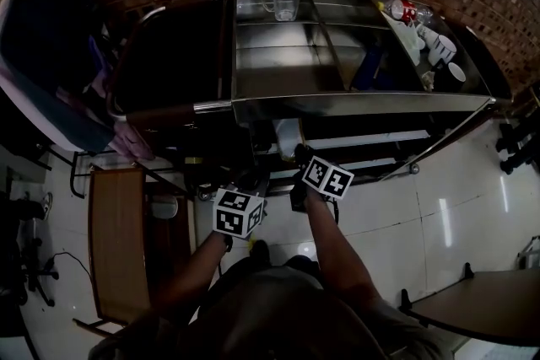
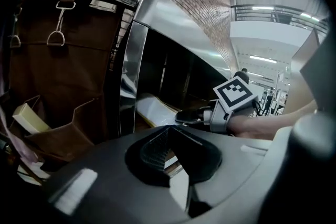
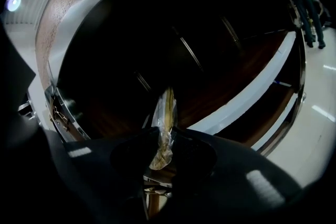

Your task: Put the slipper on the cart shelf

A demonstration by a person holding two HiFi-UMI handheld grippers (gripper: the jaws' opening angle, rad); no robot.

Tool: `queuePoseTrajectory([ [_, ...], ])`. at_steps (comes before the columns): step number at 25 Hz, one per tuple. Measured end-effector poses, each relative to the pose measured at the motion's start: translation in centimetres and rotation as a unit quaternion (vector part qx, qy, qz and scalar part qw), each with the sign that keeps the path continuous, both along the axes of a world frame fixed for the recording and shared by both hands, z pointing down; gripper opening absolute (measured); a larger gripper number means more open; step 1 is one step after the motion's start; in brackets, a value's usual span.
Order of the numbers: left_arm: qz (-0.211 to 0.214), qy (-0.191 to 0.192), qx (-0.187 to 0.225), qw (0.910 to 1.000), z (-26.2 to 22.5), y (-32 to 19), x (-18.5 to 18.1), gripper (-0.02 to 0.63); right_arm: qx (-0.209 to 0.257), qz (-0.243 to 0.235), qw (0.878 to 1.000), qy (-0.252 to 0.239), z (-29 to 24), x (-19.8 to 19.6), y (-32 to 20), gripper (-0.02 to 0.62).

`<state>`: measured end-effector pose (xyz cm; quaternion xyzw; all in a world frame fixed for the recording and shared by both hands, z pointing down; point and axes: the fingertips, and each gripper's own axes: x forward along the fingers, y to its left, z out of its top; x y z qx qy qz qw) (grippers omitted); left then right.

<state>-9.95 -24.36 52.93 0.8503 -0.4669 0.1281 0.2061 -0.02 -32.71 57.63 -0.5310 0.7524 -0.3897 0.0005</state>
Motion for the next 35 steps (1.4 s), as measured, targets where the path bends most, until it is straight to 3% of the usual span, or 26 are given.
queuePoseTrajectory([
  [9, 0.002, -0.003, -0.008, 1.0000, 0.6, 0.6, -0.8, 0.008, -0.010, 0.011, 1.000, 0.020, 1.5, -0.9, -0.7, 0.078],
  [16, -0.001, 0.000, -0.002, 1.0000, 0.2, 0.6, -0.6, 0.008, 0.019, -0.005, 0.999, 0.042, 0.4, -0.6, -0.5, 0.156],
  [20, 0.000, 0.002, 0.000, 1.0000, -0.1, 0.5, -0.1, 0.008, 0.042, -0.011, 0.998, 0.056, -1.0, 0.1, -0.1, 0.169],
  [29, -0.011, 0.005, 0.009, 0.9999, -1.6, 0.2, 2.3, 0.008, 0.102, -0.053, 0.989, 0.095, -5.9, 3.1, 2.4, 0.169],
  [35, -0.042, 0.013, 0.030, 0.9986, -4.3, 0.4, 3.1, 0.008, 0.164, -0.103, 0.973, 0.129, -10.5, 5.2, 5.1, 0.090],
])
